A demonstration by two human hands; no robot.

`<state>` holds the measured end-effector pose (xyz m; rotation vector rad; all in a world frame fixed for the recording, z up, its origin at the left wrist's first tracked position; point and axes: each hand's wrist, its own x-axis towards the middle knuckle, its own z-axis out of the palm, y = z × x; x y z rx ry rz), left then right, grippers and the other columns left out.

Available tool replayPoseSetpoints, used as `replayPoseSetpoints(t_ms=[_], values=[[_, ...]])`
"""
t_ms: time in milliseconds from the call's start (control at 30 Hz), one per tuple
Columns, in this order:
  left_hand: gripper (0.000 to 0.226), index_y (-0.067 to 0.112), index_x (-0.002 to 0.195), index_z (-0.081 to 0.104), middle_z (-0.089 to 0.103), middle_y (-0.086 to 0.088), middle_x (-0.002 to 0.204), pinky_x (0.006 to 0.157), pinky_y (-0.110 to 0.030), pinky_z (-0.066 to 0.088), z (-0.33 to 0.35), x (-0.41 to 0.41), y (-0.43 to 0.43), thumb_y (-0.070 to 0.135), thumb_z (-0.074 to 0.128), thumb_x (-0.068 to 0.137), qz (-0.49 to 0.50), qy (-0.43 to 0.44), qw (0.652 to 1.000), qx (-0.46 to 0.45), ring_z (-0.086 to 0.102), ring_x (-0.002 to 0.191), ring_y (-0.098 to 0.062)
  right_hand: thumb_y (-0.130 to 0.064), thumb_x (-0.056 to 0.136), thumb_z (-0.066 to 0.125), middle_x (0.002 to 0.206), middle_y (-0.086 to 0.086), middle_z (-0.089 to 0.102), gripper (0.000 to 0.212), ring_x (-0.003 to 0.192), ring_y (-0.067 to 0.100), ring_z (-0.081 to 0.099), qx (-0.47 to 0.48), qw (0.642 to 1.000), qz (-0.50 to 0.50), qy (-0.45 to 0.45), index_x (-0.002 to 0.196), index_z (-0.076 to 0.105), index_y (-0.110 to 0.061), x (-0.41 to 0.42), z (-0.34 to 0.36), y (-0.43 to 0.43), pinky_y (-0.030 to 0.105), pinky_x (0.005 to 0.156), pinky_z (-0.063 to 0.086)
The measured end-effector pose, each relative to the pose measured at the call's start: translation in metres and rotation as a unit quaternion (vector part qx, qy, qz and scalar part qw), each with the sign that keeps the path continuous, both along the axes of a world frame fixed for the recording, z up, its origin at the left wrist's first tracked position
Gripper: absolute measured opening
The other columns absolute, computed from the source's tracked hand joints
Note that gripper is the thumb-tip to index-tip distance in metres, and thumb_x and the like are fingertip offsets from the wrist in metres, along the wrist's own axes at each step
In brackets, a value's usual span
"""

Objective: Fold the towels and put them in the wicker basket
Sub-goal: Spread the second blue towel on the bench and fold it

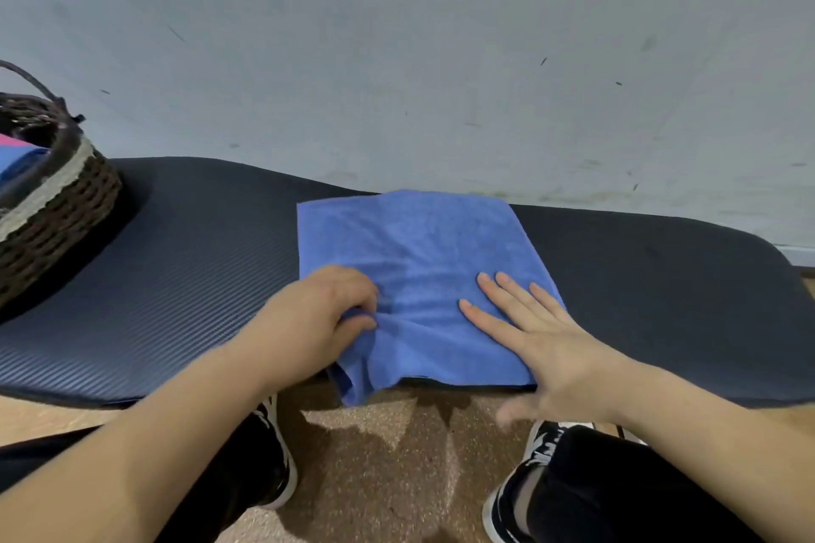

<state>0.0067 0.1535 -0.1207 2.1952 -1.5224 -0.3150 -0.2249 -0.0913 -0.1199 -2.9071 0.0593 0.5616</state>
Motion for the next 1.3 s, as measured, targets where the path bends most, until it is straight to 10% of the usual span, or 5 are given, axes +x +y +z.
replayPoseSetpoints(t_ms=[200,333,733,900,1300], values=[[0.019,0.017,0.087,0.064,0.060,0.001,0.098,0.068,-0.042,0.053,0.007,-0.001,-0.009,0.013,0.080,0.077,0.105,-0.171,0.980,-0.002,0.055,0.087,-0.026,-0.073,0.085,0.063,0.171,-0.004,0.015,0.088,0.160,0.019,0.007,0.094,0.982,-0.027,-0.161,0.160,0.033,-0.037,-0.013,-0.015,-0.002,0.050,0.128,0.018],[0.037,0.028,0.097,0.065,0.058,0.012,0.104,0.072,-0.032,0.054,0.007,-0.024,0.011,0.061,0.062,0.082,-0.008,-0.142,0.990,0.025,0.058,0.093,-0.014,-0.074,0.086,0.063,0.141,0.000,0.051,0.068,0.134,0.020,0.050,0.080,0.970,-0.022,-0.227,0.135,0.067,-0.027,-0.015,-0.007,-0.006,0.046,0.101,0.054],[0.037,0.020,0.123,0.075,0.065,0.007,0.139,0.107,-0.032,0.049,-0.004,-0.032,0.069,0.034,0.060,0.091,-0.018,-0.093,0.995,-0.025,0.061,0.130,-0.012,-0.036,0.094,0.065,0.111,-0.010,0.063,0.018,0.100,0.014,0.063,0.070,0.964,-0.033,-0.255,0.100,0.077,-0.024,-0.046,0.000,-0.001,0.034,0.079,0.056],[0.023,0.025,0.097,0.076,0.071,0.006,0.078,0.061,-0.021,0.050,0.040,-0.034,0.077,0.043,0.062,0.095,0.062,0.141,0.988,0.002,0.061,0.064,-0.004,-0.016,0.085,0.073,0.087,-0.014,0.068,0.018,0.081,0.009,0.063,0.192,0.957,-0.169,-0.139,0.082,0.069,-0.033,-0.042,0.031,-0.002,0.025,0.073,0.050],[0.015,0.022,0.092,0.074,0.072,-0.011,0.079,0.070,-0.045,0.053,0.059,0.017,0.038,0.032,0.065,0.099,0.190,0.210,0.959,-0.032,0.065,0.079,-0.038,-0.016,0.080,0.082,0.091,0.018,0.074,0.027,0.083,0.023,0.068,0.520,0.701,-0.421,-0.249,0.095,0.072,0.004,0.003,0.055,-0.024,0.033,0.078,0.055]])
